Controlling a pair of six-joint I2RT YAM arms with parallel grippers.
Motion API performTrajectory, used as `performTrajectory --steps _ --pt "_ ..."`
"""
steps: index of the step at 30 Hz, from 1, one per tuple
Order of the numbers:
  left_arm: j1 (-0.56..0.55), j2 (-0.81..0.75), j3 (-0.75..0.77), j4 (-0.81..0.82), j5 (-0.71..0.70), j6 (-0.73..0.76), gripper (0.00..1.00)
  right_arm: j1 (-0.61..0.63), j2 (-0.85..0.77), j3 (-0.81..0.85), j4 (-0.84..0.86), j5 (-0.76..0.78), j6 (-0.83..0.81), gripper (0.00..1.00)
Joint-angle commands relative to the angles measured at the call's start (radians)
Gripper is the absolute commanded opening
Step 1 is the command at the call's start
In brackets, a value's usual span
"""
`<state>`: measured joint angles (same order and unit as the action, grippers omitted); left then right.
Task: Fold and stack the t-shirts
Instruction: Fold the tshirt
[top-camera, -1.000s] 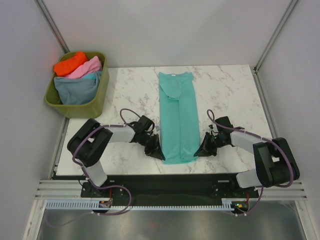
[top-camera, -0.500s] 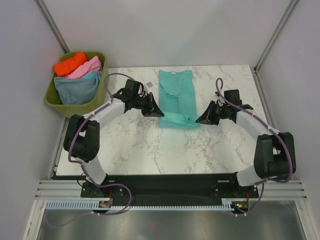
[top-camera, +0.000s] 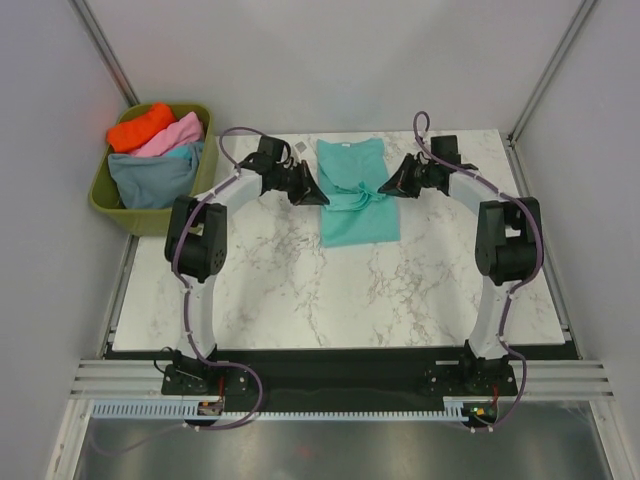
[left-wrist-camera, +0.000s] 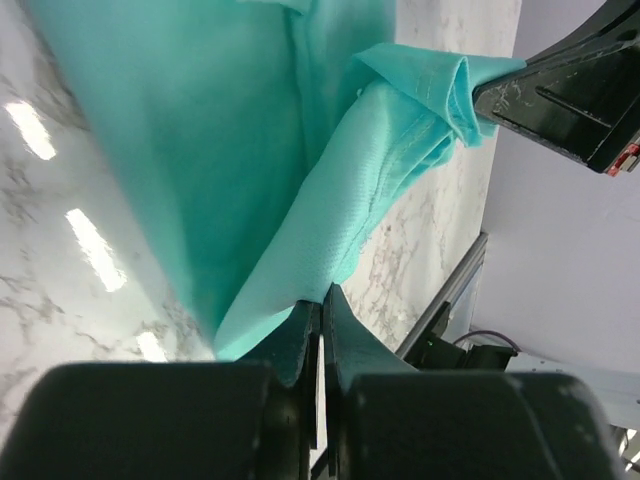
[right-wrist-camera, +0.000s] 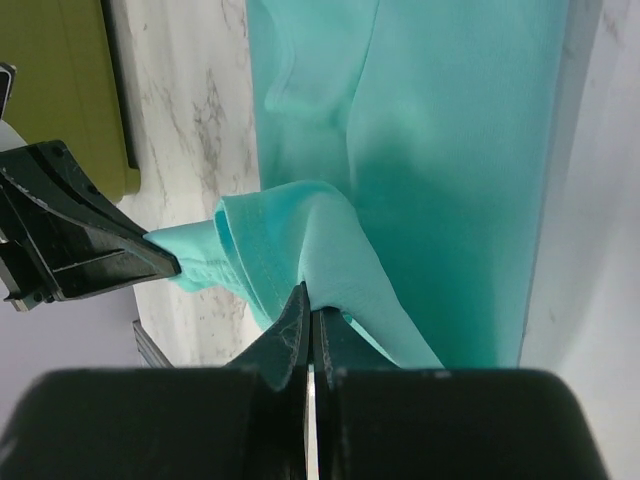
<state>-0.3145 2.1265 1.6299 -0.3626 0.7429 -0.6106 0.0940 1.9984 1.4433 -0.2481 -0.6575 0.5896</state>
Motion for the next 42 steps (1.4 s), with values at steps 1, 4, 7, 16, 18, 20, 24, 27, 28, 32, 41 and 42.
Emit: performTrajectory --steps 1,4,7,16,18,20,24,27,28,32,41,42 --pt "0.034 0.071 0.111 0.022 -0.002 0.055 0.02 -0.002 0.088 0.130 0.039 -0.007 -0.027 0.00" --pt "0.045 0.143 0.214 0.016 -0.031 0.086 0.02 0.000 0.141 0.190 0.050 0.001 -0.030 0.00" --pt "0.043 0.188 0.300 0.019 -0.057 0.124 0.35 0.001 0.180 0.232 0.061 0.013 -0.048 0.30" --pt "0.040 0.077 0.286 -0.030 -0.094 0.170 0.76 -0.025 0.064 0.257 -0.012 0.004 -0.145 0.64" --pt "0.040 0.009 0.185 -0.061 -0.071 0.141 0.75 -0.049 0.010 0.181 -0.045 -0.002 -0.149 0.64" --pt "0.040 -0.029 0.074 -0.070 -0.027 0.118 0.74 -0.074 -0.021 0.082 -0.083 -0.023 -0.152 0.64" --pt "0.040 -0.074 -0.076 -0.070 0.000 0.075 0.71 -0.088 -0.064 -0.082 -0.095 -0.080 -0.145 0.64" --pt "0.038 -0.073 -0.139 -0.050 0.007 0.057 0.70 -0.119 -0.044 -0.162 -0.097 -0.109 -0.137 0.64" --pt "0.037 -0.062 -0.149 -0.045 0.010 0.054 0.70 -0.119 -0.036 -0.175 -0.097 -0.116 -0.143 0.64" --pt "0.025 -0.022 -0.162 -0.021 0.004 0.041 0.68 -0.117 0.006 -0.189 -0.099 -0.122 -0.143 0.64" --pt "-0.035 0.073 -0.122 -0.013 0.010 0.009 0.66 -0.117 0.074 -0.162 -0.097 -0.133 -0.119 0.63" --pt "-0.040 0.081 -0.122 -0.009 0.010 0.003 0.66 -0.117 0.076 -0.164 -0.099 -0.133 -0.117 0.63"
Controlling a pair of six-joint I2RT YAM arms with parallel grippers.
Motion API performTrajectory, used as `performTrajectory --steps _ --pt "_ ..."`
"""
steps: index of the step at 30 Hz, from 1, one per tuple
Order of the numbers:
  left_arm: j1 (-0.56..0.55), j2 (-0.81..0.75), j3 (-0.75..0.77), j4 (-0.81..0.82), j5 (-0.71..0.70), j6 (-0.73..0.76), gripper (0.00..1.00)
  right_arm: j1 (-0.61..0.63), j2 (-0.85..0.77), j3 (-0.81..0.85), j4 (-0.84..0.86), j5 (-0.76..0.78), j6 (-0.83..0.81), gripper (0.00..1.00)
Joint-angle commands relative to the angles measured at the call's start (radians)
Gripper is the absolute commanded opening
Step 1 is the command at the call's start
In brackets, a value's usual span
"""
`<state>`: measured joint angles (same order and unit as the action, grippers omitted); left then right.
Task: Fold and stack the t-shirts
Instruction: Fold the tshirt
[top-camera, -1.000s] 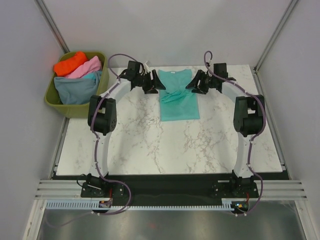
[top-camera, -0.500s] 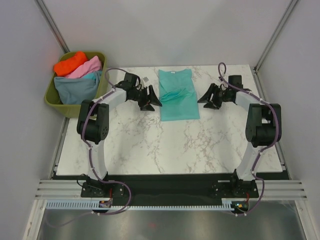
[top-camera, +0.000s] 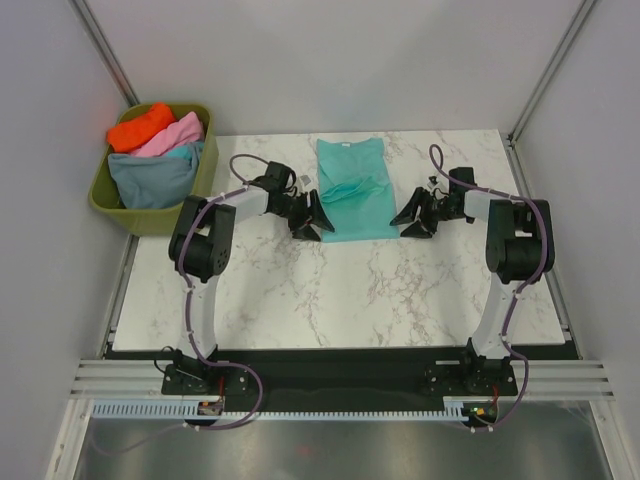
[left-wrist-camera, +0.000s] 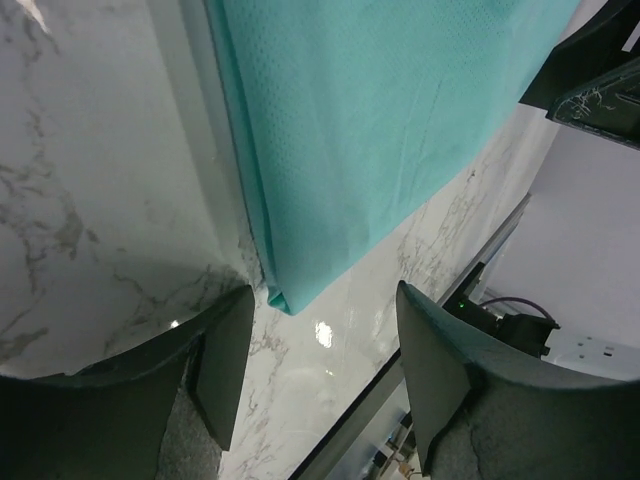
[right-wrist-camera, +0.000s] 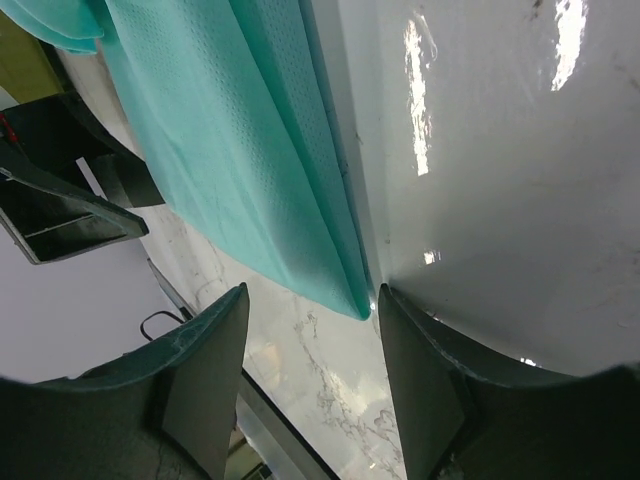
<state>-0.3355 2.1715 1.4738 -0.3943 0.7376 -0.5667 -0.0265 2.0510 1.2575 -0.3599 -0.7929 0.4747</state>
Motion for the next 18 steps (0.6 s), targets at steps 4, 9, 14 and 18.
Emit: performTrajectory --steps 4,9,14,18 --pt "-0.027 0.062 0.037 0.041 0.026 -0.065 0.65 0.004 0.024 0.014 0.013 0.011 -0.001 0.63" --pt "-0.028 0.080 0.045 0.043 0.028 -0.068 0.60 0.011 0.026 -0.004 0.013 0.006 -0.002 0.61" --pt "-0.027 0.077 0.030 0.043 0.029 -0.076 0.54 0.013 0.026 -0.012 0.013 0.009 -0.001 0.57" --pt "-0.027 0.074 0.026 0.043 0.032 -0.076 0.47 0.013 0.020 -0.015 0.007 0.015 -0.007 0.57"
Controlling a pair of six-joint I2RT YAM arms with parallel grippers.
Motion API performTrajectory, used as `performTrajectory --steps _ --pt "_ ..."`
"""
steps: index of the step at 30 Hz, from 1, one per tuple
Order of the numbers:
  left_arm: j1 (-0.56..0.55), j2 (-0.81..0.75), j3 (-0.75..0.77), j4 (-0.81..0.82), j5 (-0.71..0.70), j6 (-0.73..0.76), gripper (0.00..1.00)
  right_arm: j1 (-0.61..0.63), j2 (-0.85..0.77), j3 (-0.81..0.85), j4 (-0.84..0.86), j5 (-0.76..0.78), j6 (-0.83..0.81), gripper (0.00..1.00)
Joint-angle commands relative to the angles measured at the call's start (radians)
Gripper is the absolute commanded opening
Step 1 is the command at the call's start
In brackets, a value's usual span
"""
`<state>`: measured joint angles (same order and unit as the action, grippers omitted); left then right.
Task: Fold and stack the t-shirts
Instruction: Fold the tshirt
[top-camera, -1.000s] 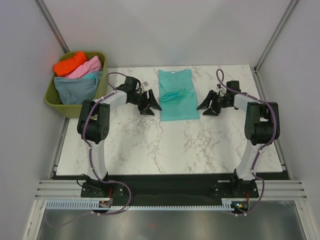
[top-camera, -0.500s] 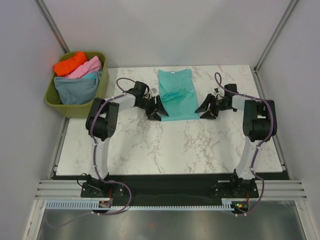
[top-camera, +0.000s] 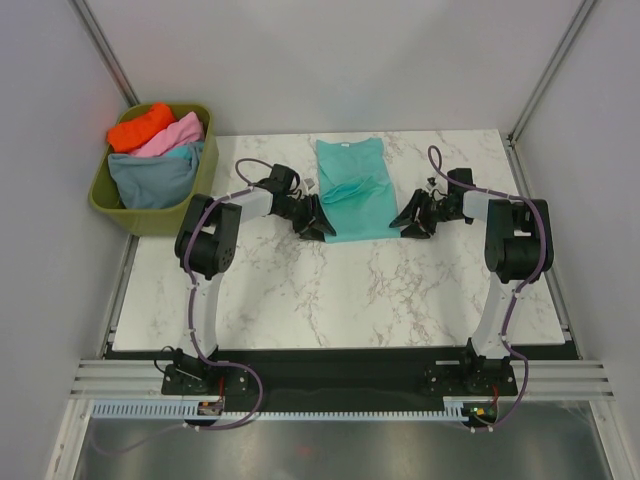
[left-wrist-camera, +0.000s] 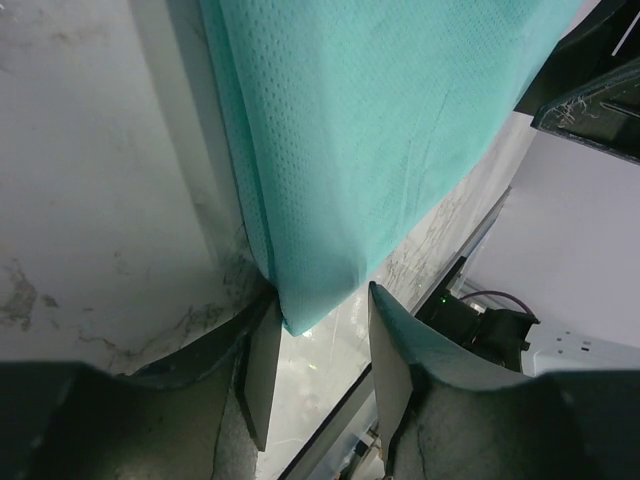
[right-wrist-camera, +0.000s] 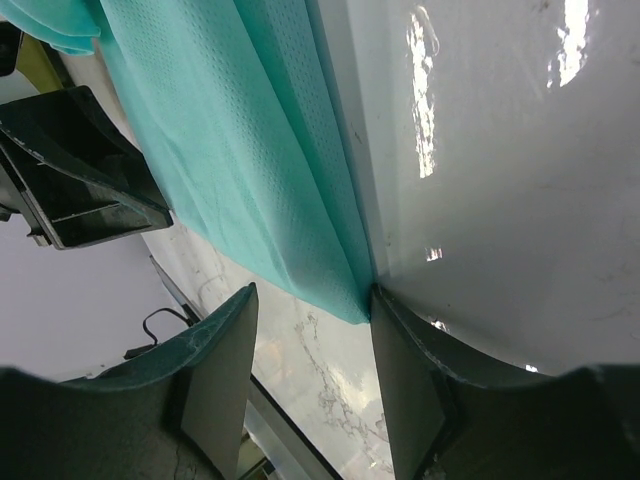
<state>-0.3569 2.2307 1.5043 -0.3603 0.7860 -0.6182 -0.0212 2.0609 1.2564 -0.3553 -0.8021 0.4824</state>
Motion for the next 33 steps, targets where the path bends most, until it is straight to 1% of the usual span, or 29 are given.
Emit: performTrajectory --steps 1,4,7,9,10,12,13,16,20,24,33 --pt "-0.005 0.015 -0.004 0.009 -0.014 -0.025 0.45 0.007 0.008 -0.014 -0.001 0.024 -0.019 0.57" --pt "-0.005 0.012 -0.006 0.009 -0.018 -0.022 0.40 0.006 -0.001 -0.014 -0.017 0.029 -0.033 0.57" --pt "-0.007 0.004 -0.015 0.009 -0.019 -0.021 0.40 0.001 -0.011 -0.012 -0.040 0.032 -0.048 0.57" --pt "-0.005 0.001 -0.019 0.004 -0.027 -0.023 0.43 0.001 -0.025 -0.014 -0.057 0.030 -0.056 0.57" --pt "-0.007 -0.002 -0.019 0.003 -0.030 -0.023 0.48 0.001 -0.028 -0.015 -0.062 0.029 -0.062 0.58" --pt "-0.007 -0.006 -0.023 -0.008 -0.034 -0.023 0.52 0.000 -0.039 -0.023 -0.073 0.026 -0.064 0.58" --pt "-0.005 -0.006 -0.023 -0.011 -0.034 -0.023 0.57 0.000 -0.048 -0.026 -0.076 0.023 -0.065 0.58" --pt "-0.005 -0.020 -0.029 -0.034 -0.041 -0.018 0.61 0.001 -0.068 -0.054 -0.082 0.018 -0.064 0.58" --pt "-0.007 -0.036 -0.062 -0.034 -0.041 -0.018 0.61 0.001 -0.084 -0.107 -0.091 0.018 -0.074 0.58" --pt "-0.005 -0.031 -0.079 -0.034 -0.041 -0.018 0.61 0.001 -0.059 -0.114 -0.061 0.040 -0.068 0.58" --pt "-0.010 -0.031 -0.095 -0.034 -0.041 -0.018 0.61 0.003 0.037 0.003 -0.037 0.064 -0.067 0.56"
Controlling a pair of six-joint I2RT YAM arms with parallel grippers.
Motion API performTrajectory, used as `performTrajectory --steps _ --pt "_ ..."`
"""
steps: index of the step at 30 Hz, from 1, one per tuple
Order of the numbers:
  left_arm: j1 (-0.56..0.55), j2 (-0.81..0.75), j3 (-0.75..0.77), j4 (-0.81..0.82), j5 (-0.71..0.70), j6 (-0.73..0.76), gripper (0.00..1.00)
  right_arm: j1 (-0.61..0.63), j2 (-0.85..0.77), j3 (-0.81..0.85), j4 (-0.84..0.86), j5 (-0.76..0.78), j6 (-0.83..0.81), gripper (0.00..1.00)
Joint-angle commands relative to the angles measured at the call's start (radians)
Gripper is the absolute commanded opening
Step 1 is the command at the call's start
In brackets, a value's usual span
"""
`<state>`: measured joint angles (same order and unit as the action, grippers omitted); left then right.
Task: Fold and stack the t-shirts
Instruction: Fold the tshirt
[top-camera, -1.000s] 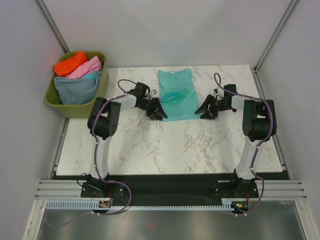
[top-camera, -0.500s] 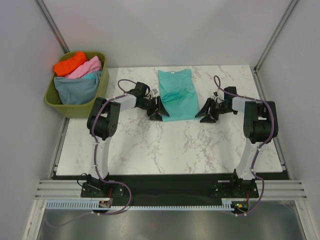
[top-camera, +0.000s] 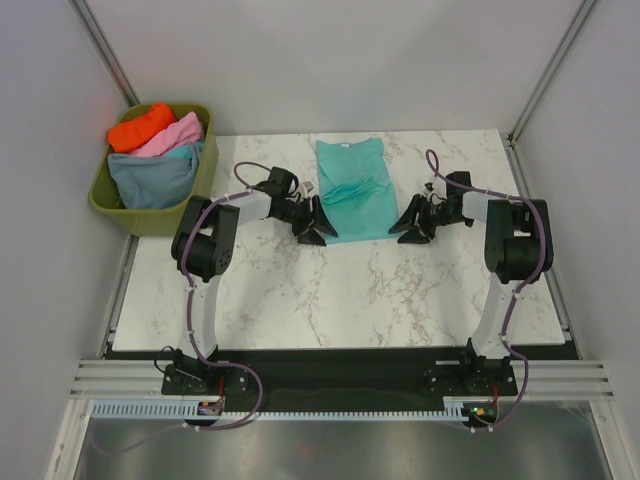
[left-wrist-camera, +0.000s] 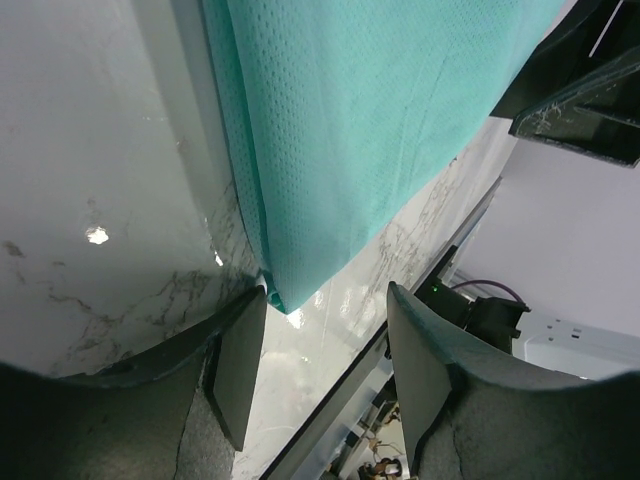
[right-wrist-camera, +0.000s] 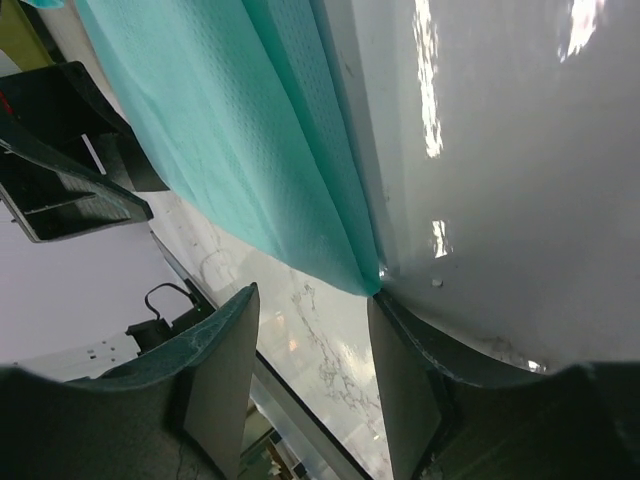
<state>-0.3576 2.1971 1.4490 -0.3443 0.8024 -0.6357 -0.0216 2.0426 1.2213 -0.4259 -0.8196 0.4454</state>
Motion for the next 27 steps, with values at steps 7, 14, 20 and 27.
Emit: performTrajectory --steps 7,14,20,27 --pt "-0.012 0.026 -0.029 -0.050 -0.057 -0.001 0.61 0.006 0.096 0.080 0.047 0.088 -0.025 0.54" --pt "-0.015 0.046 -0.018 -0.050 -0.057 -0.001 0.61 0.006 0.074 0.053 0.049 0.089 -0.036 0.45" --pt "-0.020 0.062 -0.015 0.030 -0.052 -0.053 0.02 0.006 0.060 0.035 0.070 0.096 -0.033 0.36" --pt "-0.027 0.049 -0.006 0.031 -0.051 -0.058 0.02 0.008 0.050 0.034 0.069 0.097 -0.037 0.00"
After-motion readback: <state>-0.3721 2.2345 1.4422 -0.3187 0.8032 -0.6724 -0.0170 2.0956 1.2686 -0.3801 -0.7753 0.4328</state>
